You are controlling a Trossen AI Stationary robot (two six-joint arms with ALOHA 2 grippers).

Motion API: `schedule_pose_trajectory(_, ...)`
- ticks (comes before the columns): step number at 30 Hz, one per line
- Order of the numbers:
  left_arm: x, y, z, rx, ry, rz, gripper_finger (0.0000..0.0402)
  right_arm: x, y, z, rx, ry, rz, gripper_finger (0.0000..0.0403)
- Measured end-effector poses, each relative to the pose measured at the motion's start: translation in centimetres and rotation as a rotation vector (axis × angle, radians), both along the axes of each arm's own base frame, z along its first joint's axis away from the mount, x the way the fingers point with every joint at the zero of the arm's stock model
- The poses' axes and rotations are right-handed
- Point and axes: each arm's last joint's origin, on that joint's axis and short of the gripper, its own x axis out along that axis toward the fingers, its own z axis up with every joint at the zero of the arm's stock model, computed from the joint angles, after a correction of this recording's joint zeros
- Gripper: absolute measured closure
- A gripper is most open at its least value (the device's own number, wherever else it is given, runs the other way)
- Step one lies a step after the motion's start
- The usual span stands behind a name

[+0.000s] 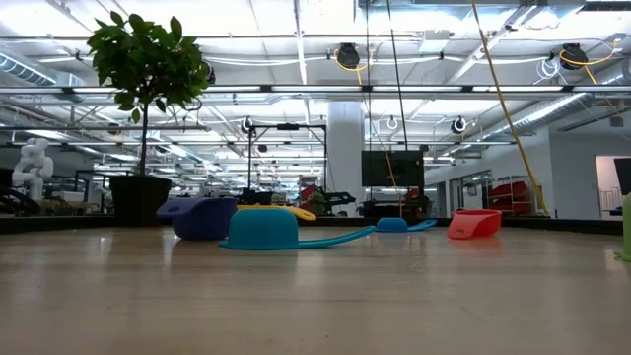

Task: Nest measuring cups in basket
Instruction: Put the orange measuring cup into the white bin

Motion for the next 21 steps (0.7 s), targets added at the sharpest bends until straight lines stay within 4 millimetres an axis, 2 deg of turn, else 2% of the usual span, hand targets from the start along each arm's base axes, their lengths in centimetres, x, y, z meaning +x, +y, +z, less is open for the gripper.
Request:
schedule_pose_trajectory(5, -0.4, 0.3, 0.2, -0.016, -0.001, -0.017, 0.0289, 0.1, -0.6, 0.0, 0.004, 0.002, 0.018, 0.0403)
schedule_pose_trajectory(10, -0.7, 0.9, 0.2, -0.007, 0.005, 0.045, 0.0289, 0.1, -0.5, 0.0, 0.006, 0.003, 0.043, 0.0403)
schedule_pose_trajectory(21, 0.0, 2.2, -0.1, -0.053, 0.09, 0.135, 0.0288, 0.1, -0.5, 0.1, 0.007, -0.006, 0.044, 0.0403)
